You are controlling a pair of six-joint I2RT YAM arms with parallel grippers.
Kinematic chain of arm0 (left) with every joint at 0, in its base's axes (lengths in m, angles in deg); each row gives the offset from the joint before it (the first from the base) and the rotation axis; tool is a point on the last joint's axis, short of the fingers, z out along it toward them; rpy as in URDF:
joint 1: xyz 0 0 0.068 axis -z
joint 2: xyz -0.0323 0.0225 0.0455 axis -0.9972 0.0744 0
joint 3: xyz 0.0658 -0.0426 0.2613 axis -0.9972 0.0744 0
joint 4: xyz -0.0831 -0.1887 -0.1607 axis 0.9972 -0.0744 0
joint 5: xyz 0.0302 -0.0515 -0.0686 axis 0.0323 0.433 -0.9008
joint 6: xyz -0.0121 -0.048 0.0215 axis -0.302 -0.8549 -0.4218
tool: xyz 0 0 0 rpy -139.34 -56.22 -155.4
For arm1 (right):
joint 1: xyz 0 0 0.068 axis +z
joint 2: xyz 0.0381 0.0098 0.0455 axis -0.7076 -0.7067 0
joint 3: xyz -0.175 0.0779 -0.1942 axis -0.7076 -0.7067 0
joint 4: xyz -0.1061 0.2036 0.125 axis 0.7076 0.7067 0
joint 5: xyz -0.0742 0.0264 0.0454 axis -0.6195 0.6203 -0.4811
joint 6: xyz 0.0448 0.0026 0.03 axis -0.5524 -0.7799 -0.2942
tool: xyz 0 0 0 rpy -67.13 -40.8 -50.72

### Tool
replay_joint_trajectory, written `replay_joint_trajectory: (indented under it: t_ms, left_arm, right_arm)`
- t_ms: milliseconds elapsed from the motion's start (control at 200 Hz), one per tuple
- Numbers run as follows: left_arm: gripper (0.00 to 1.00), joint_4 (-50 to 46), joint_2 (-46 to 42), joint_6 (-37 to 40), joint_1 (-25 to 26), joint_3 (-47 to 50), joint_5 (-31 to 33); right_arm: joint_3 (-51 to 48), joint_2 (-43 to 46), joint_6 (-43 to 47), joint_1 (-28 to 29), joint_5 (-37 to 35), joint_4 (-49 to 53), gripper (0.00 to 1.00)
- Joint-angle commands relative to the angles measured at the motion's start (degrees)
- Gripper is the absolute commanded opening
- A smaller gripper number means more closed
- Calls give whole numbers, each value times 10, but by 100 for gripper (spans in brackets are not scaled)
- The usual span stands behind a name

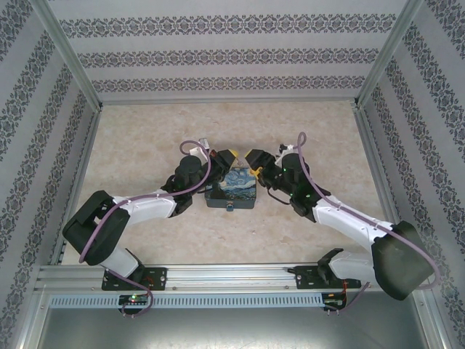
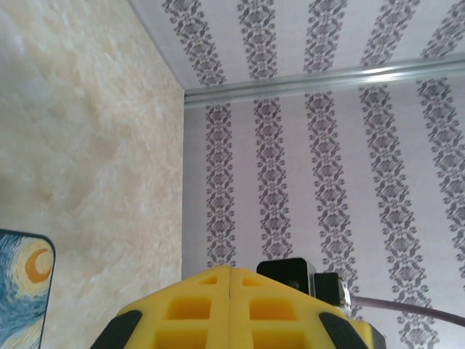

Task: Unlock the padlock with the key

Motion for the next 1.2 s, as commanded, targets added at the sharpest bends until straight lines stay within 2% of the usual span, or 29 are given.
replay_joint_trajectory:
  t_ms: [0, 225, 545, 684, 749, 789, 809, 854, 919, 964, 1009, 1059, 1139, 1199]
  left_arm:
    - [0, 54, 2, -22, -6, 10, 39]
    - [0, 59, -2, -40, -5, 15, 55]
    - [0, 60, -1, -47, -6, 12, 54]
    - [0, 55, 1, -47, -5, 11, 52]
    - [0, 52, 1, -47, -6, 10, 48]
    - [0, 51, 1, -47, -5, 8, 42]
    - [4, 48, 0, -47, -5, 8, 40]
    - [22, 36, -3, -46, -6, 6, 32]
    - [64, 18, -13, -41, -6, 6, 25]
    - [76, -6, -27, -36, -6, 9, 23]
    - [82, -34, -42, -25, -6, 12, 23]
    - [84, -73, -62, -11, -8, 12, 23]
    - [84, -173, -89, 14, -12, -5, 11]
    - [80, -254, -102, 47, -16, -34, -10]
  right_arm:
    - [26, -15, 4, 14, 17, -61, 54]
    - [19, -38, -15, 19, 11, -87, 39]
    - [33, -67, -25, 26, 26, -103, 27]
    - [37, -75, -29, 26, 33, -110, 14]
    - [35, -74, -28, 25, 35, -109, 0]
    - [33, -73, -29, 22, 36, -109, 0]
    - [31, -71, -29, 20, 36, -109, 0]
    - [26, -66, -30, 16, 36, -109, 0]
    - [17, -58, -32, 8, 39, -107, 0]
    - [12, -51, -32, 2, 41, -105, 0]
    - [6, -44, -31, -3, 45, -100, 0]
    - [2, -36, -27, -6, 48, -93, 0]
    - [-4, -28, -24, -8, 57, -87, 0]
    - [-7, -23, -18, -9, 65, -82, 0]
